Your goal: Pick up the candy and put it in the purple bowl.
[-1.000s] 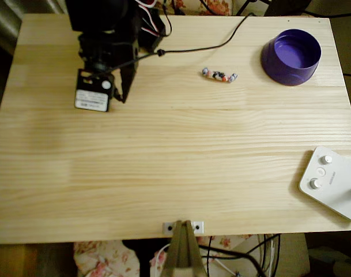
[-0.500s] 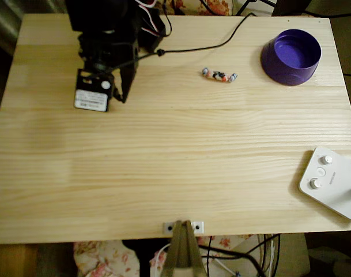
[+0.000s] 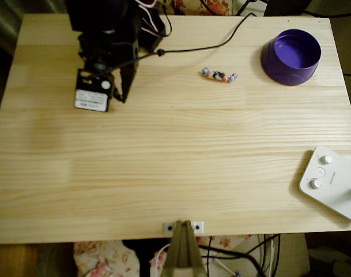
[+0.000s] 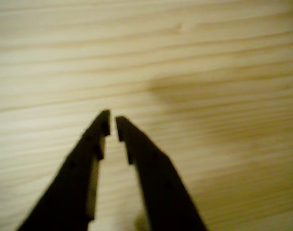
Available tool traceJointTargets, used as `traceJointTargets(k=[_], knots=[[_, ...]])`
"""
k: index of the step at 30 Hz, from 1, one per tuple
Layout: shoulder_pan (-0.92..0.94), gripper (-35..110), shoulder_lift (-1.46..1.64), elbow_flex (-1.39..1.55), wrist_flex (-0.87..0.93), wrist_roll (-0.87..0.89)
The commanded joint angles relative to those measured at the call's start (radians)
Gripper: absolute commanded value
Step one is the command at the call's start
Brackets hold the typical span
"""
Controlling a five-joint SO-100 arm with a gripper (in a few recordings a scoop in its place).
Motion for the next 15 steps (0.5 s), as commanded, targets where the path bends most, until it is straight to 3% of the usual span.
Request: traceJointTargets(k=[1,15], knots=[[0.003,-1,0.014,-0.003,0.003,0.008],[-0.002,-1,0.014,-0.003,0.003,0.002]])
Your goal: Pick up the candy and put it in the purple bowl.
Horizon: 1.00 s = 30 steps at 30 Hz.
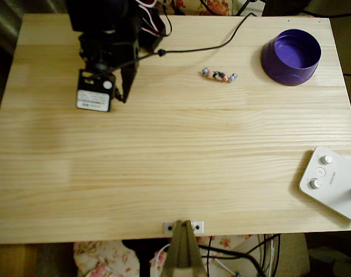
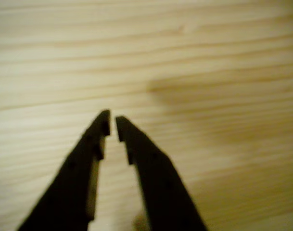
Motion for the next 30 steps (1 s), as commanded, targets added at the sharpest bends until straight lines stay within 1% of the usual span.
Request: traceJointTargets(k=[1,8,14,19,30], knots=[[0.011,-1,0.014,-0.003,0.003,0.011],[-0.002,-1,0.014,-0.003,0.003,-0.005],[0.012,-1,-0.017,-0.043,-0.014,-0.086],[0.000,-1,-0.089,-0.164,0.037,-0.106],[-0.057,-1,-0.285,-0.525,0.215,-0.141]])
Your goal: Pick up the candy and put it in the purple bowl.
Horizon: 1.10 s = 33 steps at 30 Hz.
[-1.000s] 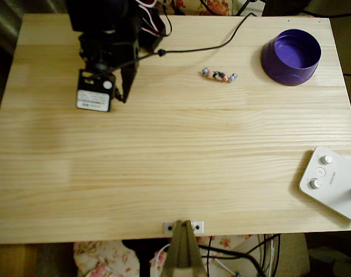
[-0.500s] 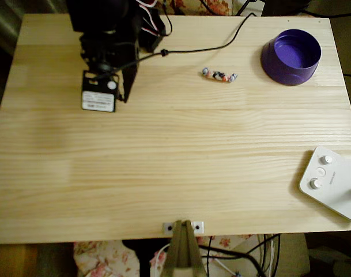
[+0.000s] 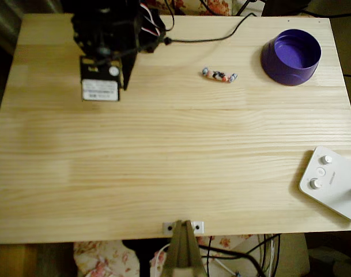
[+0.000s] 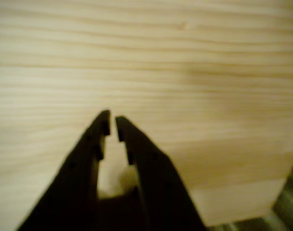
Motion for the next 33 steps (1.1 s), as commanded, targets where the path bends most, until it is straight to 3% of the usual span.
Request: traceJointTargets(k=[1,20,23,25,33], knots=[[-0.009,-1,-0.057,-0.206,0.048,-0.035],[-0.235,-1,-0.348,-0.607,0.067,-0.265],[-0.298,-1,-0.400,-0.686,0.123,-0.314],[-0.337,-1,-0.428,-0.741,0.202,-0.508],[-0.474,-1,-0.448,-0.779,0.314,-0.594]])
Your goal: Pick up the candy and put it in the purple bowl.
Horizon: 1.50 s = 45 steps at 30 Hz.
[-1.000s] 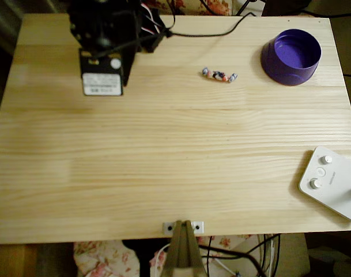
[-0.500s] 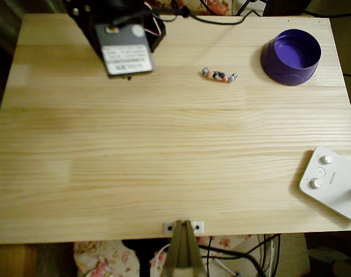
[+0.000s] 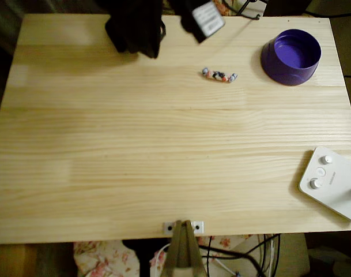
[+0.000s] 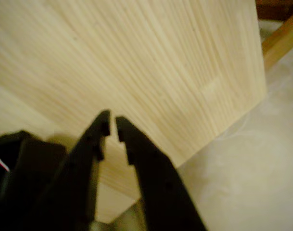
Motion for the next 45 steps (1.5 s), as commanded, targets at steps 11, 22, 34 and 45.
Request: traceJointTargets(k=[11,22,34,45], knots=[[-0.321,-1,-0.160,-0.008,0.066,0.057],[-0.486,1,-0.232,0.087,-0.023,0.161],[-0.635,11,-0.334,0.133,-0.135,0.334],[-0.727,16,-0.417,0.166,-0.241,0.439]])
